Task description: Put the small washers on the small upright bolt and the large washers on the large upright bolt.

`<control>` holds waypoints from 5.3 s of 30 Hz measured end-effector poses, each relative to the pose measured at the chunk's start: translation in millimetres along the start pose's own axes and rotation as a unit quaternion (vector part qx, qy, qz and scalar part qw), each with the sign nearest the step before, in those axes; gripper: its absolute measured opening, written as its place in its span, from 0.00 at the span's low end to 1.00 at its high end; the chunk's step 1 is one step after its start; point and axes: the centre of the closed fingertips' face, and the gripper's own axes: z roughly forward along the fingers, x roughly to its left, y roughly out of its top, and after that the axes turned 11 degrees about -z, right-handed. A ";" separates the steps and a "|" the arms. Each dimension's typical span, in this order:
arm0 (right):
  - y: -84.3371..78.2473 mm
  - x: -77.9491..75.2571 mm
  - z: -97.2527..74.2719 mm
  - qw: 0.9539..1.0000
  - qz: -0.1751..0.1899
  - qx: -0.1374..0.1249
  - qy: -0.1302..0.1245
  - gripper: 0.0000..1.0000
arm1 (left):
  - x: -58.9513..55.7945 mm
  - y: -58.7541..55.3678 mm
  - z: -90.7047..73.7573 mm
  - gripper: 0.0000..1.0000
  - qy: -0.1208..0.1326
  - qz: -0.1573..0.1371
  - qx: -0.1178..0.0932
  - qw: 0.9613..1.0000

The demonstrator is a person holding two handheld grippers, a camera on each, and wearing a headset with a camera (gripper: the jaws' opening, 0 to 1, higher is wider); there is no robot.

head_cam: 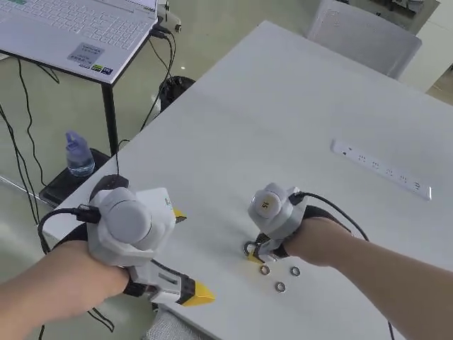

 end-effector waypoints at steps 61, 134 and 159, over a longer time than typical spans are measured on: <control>-45.0 -9.9 -80.2 0.997 0.074 0.010 -0.020 0.22 | 3.8 17.5 10.4 0.79 -0.017 0.018 -0.001 1.000; -29.6 -80.5 -58.3 0.998 0.053 0.015 -0.029 0.22 | 15.4 16.6 17.8 0.78 -0.001 0.006 0.009 1.000; -40.2 -77.5 -25.2 0.998 0.047 0.033 -0.015 0.22 | 18.4 13.6 20.9 0.78 0.000 0.004 0.015 1.000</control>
